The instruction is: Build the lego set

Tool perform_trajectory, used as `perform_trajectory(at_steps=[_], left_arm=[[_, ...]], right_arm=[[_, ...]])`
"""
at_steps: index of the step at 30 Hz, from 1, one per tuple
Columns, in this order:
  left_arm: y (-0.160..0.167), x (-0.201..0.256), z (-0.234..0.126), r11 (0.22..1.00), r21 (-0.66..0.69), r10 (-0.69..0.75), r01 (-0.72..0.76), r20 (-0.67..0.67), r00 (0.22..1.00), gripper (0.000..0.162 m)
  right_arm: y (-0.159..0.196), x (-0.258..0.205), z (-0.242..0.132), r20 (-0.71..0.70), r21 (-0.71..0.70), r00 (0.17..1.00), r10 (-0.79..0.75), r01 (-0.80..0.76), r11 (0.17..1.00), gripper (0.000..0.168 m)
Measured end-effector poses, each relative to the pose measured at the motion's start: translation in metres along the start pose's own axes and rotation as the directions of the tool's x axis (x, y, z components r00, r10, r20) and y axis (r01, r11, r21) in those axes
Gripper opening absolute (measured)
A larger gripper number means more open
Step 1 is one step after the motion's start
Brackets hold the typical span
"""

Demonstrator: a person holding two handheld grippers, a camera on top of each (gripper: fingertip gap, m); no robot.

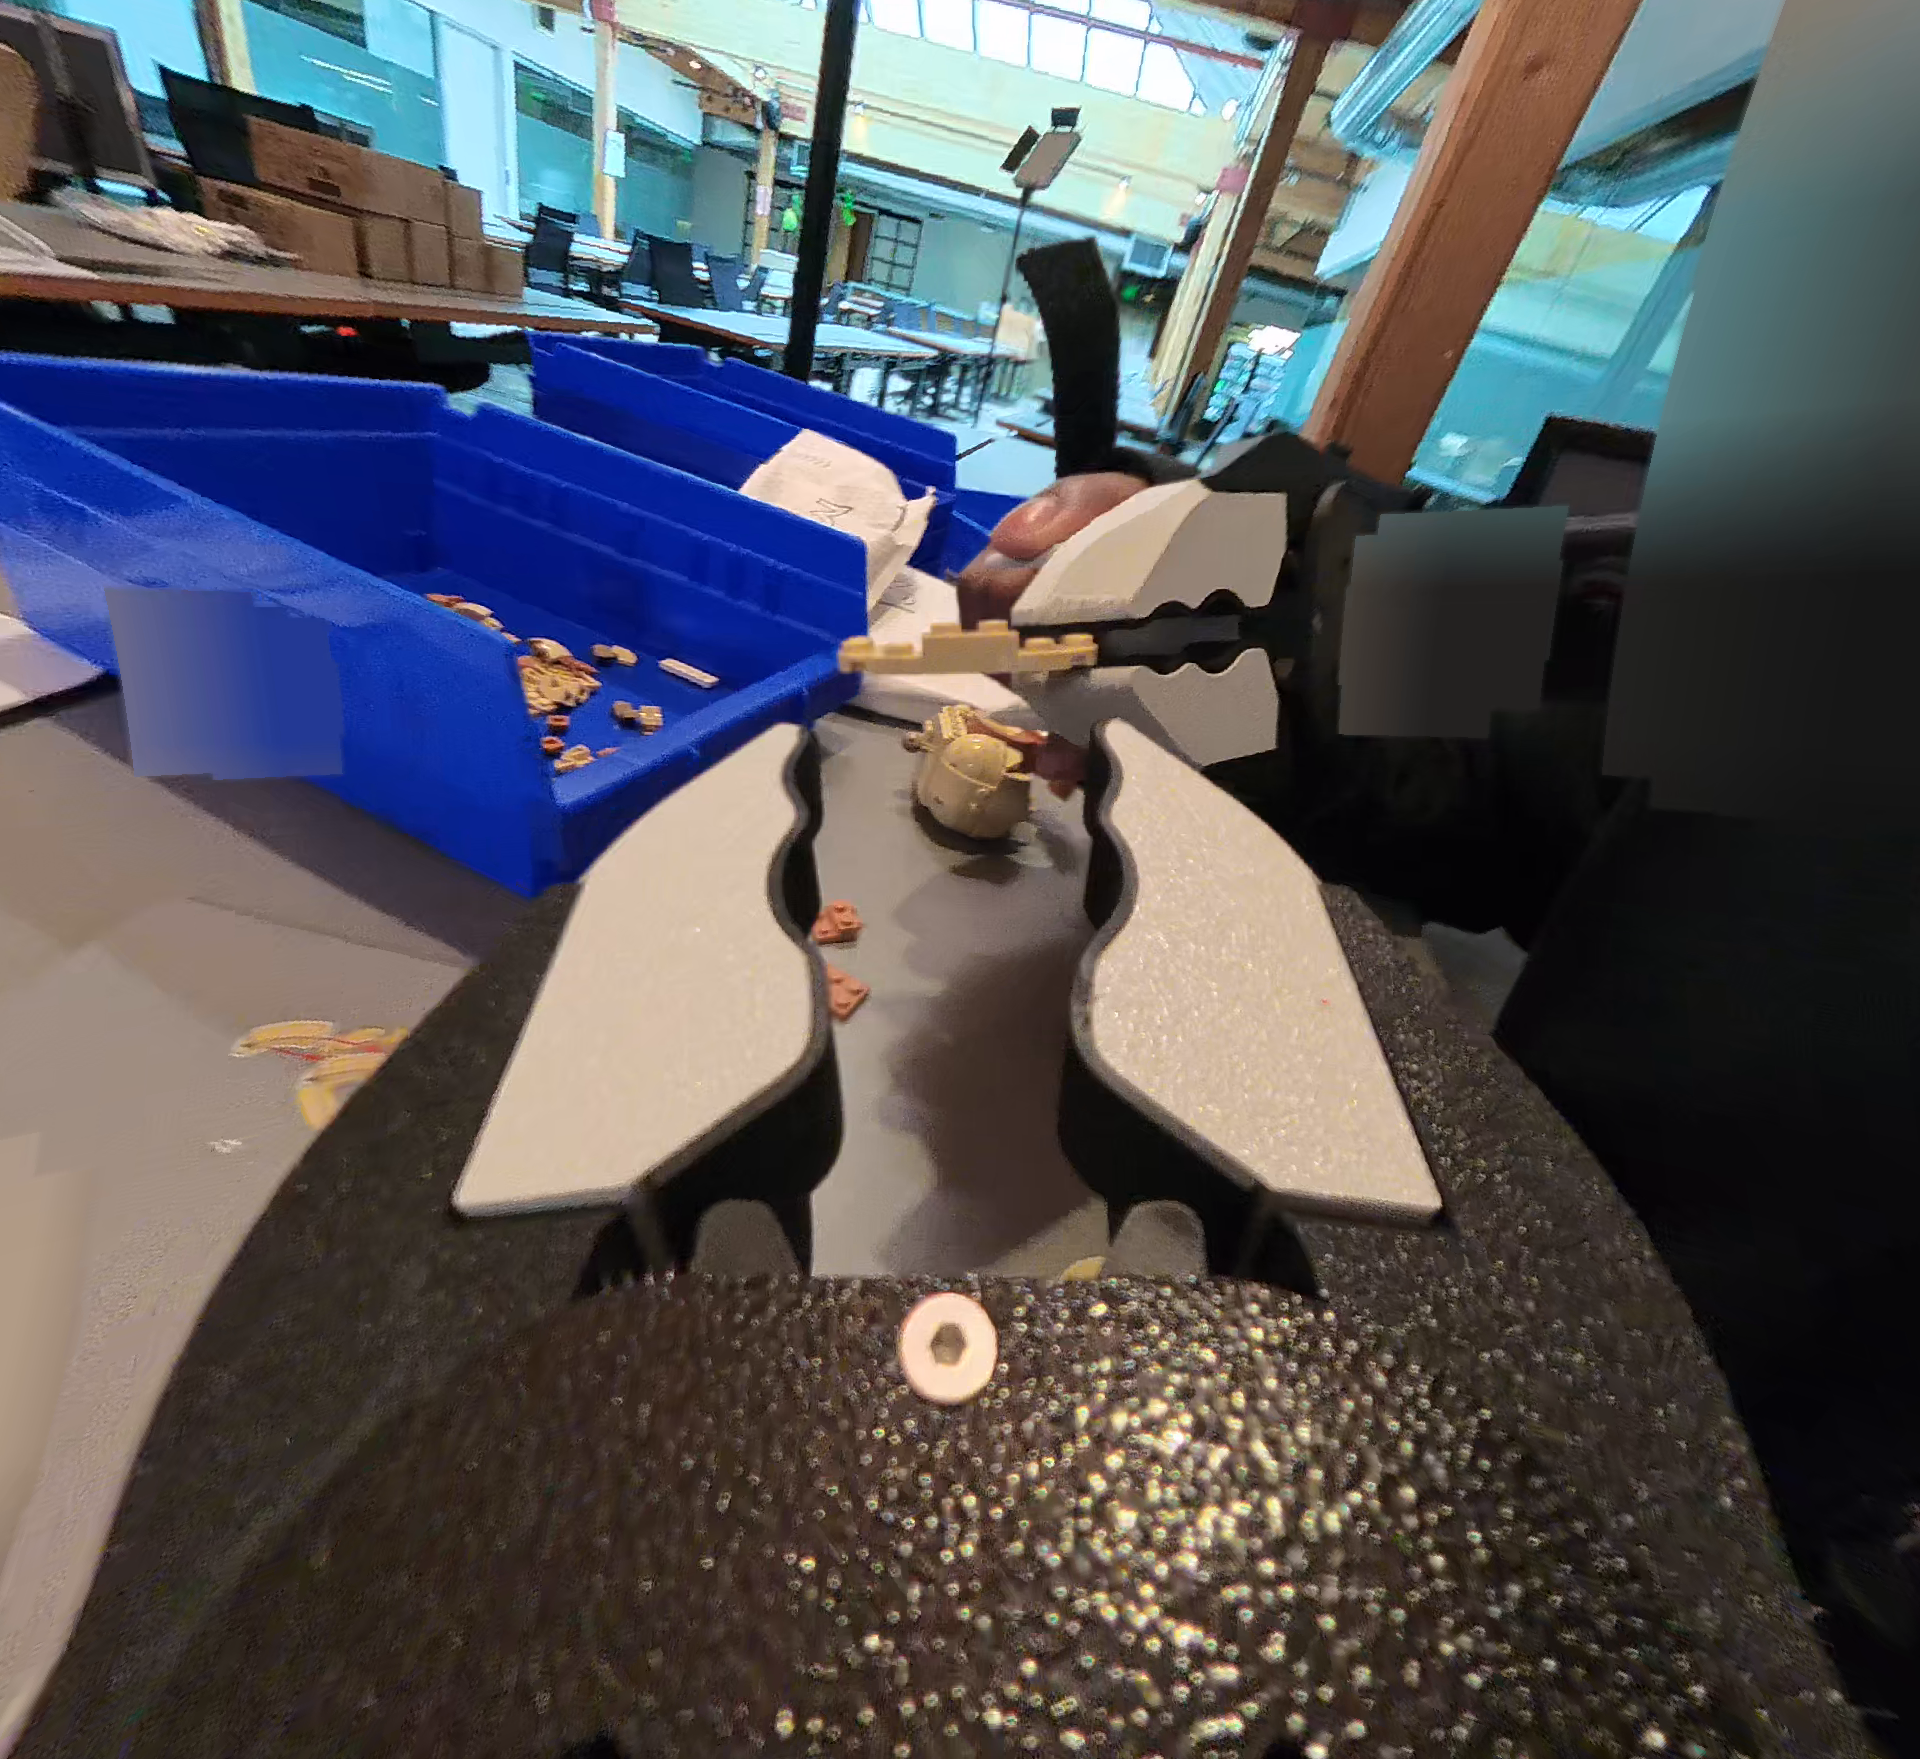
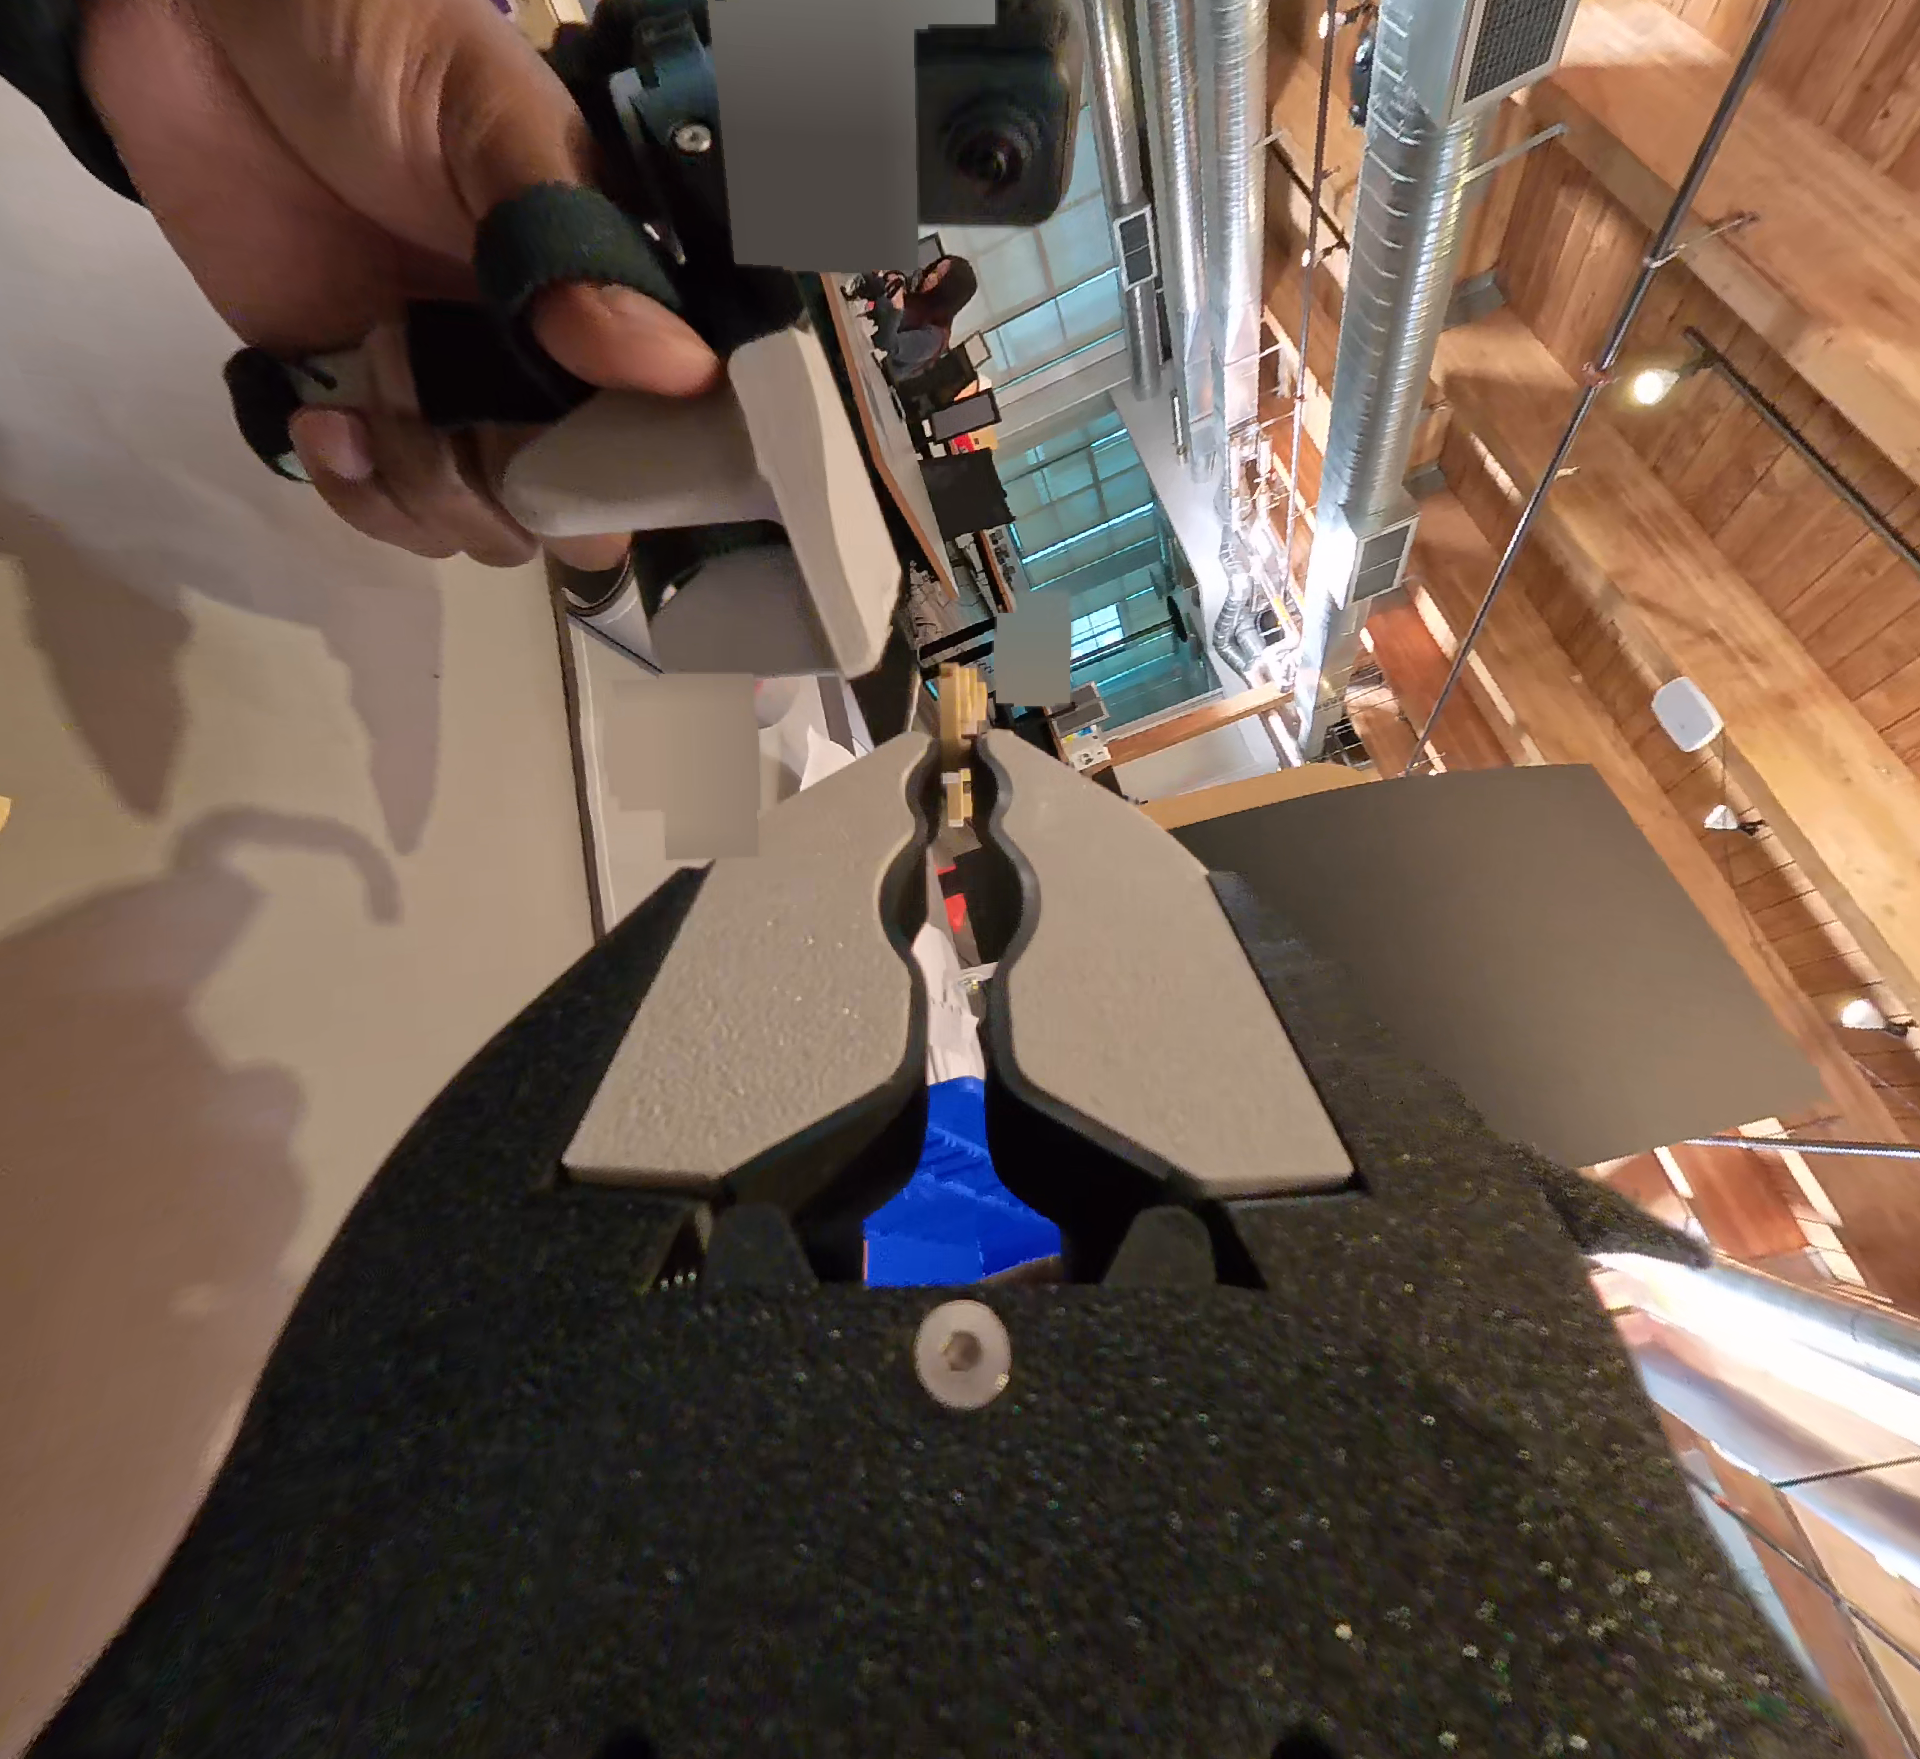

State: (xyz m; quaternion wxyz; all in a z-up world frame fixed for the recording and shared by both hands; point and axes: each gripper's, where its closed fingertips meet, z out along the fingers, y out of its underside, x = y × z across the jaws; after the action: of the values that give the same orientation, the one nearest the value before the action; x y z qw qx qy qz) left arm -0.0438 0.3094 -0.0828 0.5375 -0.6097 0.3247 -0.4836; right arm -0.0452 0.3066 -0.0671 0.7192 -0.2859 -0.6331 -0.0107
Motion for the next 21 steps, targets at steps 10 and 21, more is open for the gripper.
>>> perform_trajectory(at_steps=[10, 21], left_arm=[[-0.019, 0.01, -0.007, 0.779, 0.105, -0.539, 0.618, -0.393, 0.745, 0.039], [-0.029, 0.023, -0.01, 0.464, 0.103, -0.625, 0.88, -0.665, 0.408, 0.02]], right_arm=[[-0.01, 0.007, -0.003, -0.084, 0.053, 0.996, -0.034, 0.039, 0.998, 0.004], [-0.023, 0.001, -0.002, -0.11, 0.075, 0.99, -0.092, 0.1, 0.992, 0.004]])
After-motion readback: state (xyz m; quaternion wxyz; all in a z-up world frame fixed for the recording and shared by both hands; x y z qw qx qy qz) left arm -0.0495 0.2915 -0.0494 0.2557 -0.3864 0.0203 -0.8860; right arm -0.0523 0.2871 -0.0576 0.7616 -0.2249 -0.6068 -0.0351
